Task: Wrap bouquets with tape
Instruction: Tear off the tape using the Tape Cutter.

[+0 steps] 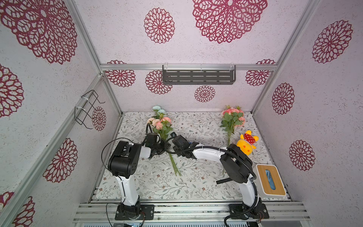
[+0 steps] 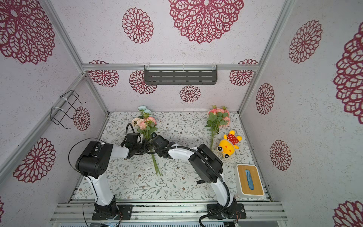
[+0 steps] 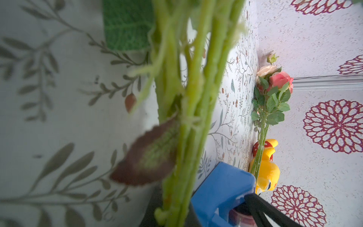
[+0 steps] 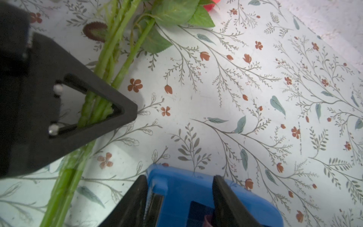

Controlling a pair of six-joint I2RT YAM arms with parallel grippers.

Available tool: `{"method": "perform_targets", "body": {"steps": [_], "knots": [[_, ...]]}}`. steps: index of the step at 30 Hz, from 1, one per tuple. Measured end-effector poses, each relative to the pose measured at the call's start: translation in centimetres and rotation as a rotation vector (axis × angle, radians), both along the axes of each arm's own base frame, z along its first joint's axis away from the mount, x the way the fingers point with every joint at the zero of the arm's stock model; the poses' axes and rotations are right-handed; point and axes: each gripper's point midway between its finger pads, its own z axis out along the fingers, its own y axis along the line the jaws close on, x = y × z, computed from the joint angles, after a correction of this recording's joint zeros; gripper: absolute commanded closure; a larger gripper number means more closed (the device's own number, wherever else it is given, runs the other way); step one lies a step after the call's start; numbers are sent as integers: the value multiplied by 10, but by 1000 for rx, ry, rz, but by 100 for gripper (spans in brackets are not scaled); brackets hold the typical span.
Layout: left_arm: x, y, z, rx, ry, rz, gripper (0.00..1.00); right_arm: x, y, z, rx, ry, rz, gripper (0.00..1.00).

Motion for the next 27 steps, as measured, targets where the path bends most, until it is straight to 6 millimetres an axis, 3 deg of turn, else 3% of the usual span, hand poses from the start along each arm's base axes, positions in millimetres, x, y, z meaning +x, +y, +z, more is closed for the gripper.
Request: {"method": "perform_targets", "body": {"steps": [8,9,10,15,17,20,27], "knots": [[-3,2,15,3,1,7,100,5,18,26,259,242,46,30],[-4,2,22,4,-5,8,100,6,15,30,300,264,38,3],[-4,3,28,4,-11,10,100,6,11,34,340,286,32,1],[-5,6,68,5,-72,25,100,3,-14,63,476,326,8,2],[-6,7,83,4,-97,26,100,-1,-14,78,523,319,22,5],[-10,10,111,9,-144,33,100,-15,-4,96,628,329,74,11],[-21,20,182,20,-293,67,100,-60,34,110,809,436,218,16]]}}
